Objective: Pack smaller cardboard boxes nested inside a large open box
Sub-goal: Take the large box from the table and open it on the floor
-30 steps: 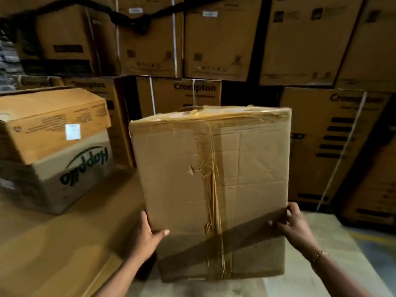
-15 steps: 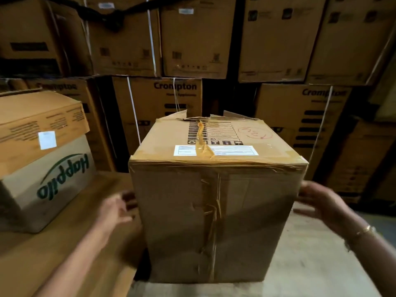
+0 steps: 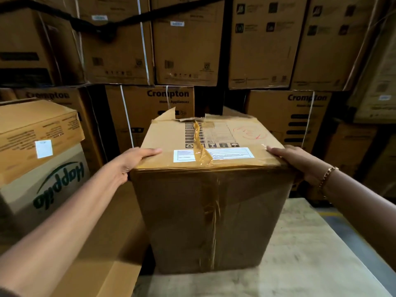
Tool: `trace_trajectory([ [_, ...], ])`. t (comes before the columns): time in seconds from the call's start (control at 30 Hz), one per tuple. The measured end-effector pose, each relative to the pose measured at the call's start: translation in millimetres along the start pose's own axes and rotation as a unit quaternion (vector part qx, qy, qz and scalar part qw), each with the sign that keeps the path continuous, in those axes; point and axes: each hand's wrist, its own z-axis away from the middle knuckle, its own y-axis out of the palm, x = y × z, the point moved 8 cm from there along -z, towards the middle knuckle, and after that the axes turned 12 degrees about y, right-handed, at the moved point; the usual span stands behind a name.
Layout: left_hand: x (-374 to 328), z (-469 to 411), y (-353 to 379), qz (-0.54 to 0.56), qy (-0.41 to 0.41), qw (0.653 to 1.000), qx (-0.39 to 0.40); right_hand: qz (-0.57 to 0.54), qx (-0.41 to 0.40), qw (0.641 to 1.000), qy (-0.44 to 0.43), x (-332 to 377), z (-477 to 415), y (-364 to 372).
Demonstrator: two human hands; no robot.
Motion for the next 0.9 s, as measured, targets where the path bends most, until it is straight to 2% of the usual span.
trace_trajectory([
  [0.13,33,29,5,0.027,0.091,0.994,-0.052,-0.088,-0.021,0.989,-0.121,-31,18,3],
  [0.23,115,54,23,0.024,0.062,0.997,-0.045,-0.112,0.01,0.985,-0.131,-102,23,27],
  [0.33,198,82,39,0.01,0.003,0.999,-0.048,-0.122,0.042,0.99,-0.06,-187,20,57],
  [0.4,239,99,43,0.029,-0.059,0.995,-0.073,-0.153,0.056,0.986,0.02,-240,15,71],
  [0.53,270,109,44,0.062,-0.124,0.987,-0.081,-0.236,0.047,0.954,0.177,-319,15,81],
  [0.6,279,114,33,0.07,-0.165,0.975,-0.128,-0.236,0.041,0.95,0.2,-328,14,77],
  [0.67,279,113,25,0.09,-0.166,0.97,-0.155,-0.219,0.044,0.956,0.192,-319,9,70],
  [0.77,256,100,26,0.099,-0.138,0.978,-0.119,-0.183,0.058,0.968,0.163,-286,3,61],
  [0.9,218,82,48,0.036,-0.133,0.99,0.006,-0.114,0.091,0.979,0.139,-245,-1,67],
])
